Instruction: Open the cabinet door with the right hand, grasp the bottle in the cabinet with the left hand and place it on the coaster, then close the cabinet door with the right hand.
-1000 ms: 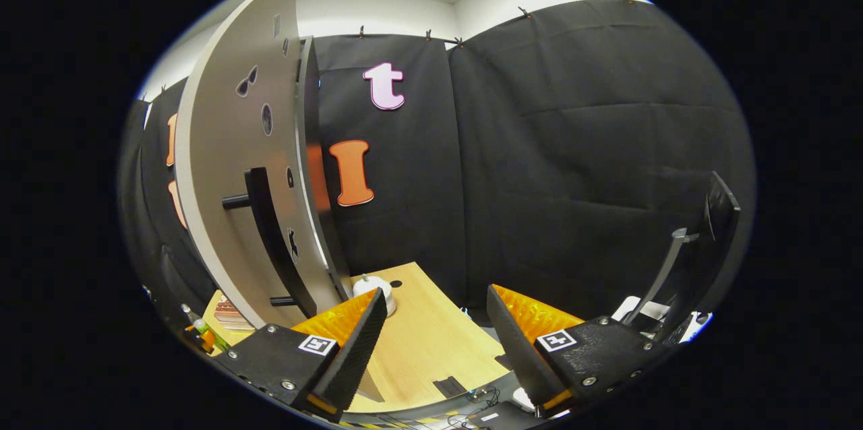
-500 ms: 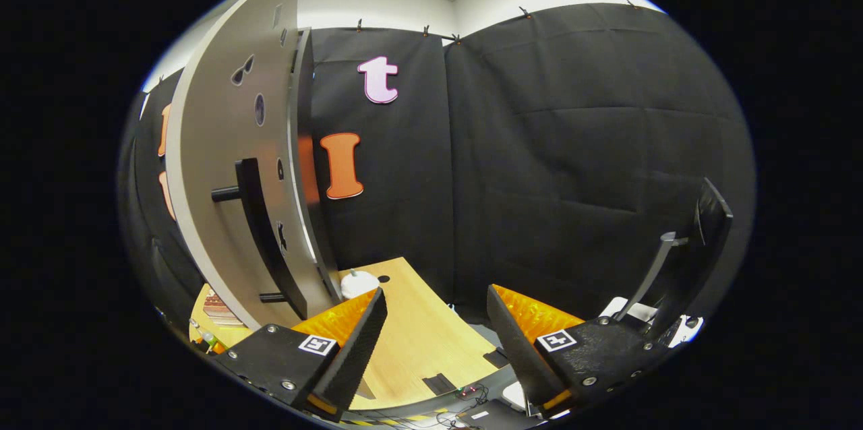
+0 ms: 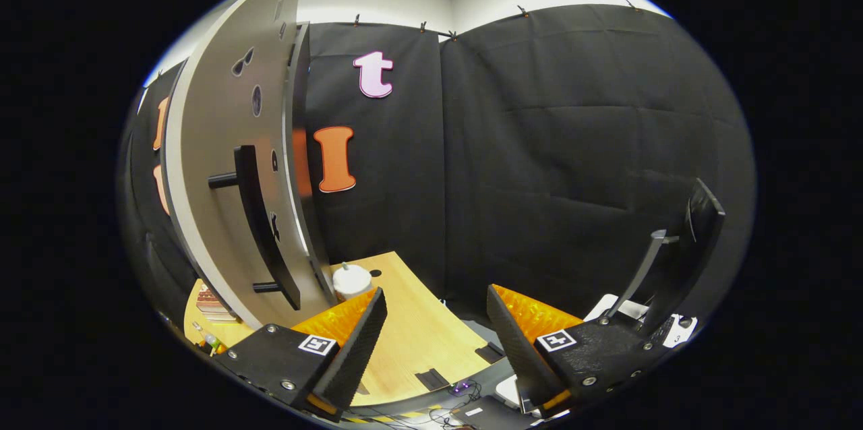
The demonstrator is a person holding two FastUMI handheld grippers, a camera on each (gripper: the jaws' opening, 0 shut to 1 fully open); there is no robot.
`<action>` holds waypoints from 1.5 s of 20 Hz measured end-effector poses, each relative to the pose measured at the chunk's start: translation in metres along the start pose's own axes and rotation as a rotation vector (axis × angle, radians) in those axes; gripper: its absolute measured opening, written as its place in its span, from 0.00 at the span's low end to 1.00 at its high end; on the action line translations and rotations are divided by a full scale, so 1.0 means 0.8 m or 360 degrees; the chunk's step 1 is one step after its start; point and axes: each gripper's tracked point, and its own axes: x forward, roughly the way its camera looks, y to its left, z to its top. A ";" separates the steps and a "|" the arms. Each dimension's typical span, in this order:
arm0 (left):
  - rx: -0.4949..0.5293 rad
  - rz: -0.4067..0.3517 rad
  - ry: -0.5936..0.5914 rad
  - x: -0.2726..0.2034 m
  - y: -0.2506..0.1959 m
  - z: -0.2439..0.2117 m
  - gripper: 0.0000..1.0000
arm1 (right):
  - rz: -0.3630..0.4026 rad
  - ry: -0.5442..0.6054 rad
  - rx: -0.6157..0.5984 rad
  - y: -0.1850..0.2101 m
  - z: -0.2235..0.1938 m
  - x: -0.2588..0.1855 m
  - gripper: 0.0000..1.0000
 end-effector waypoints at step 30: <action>0.0034 0.0080 0.0057 -0.063 -0.018 0.025 0.96 | 0.0237 0.0091 -0.0059 0.050 -0.044 0.030 0.93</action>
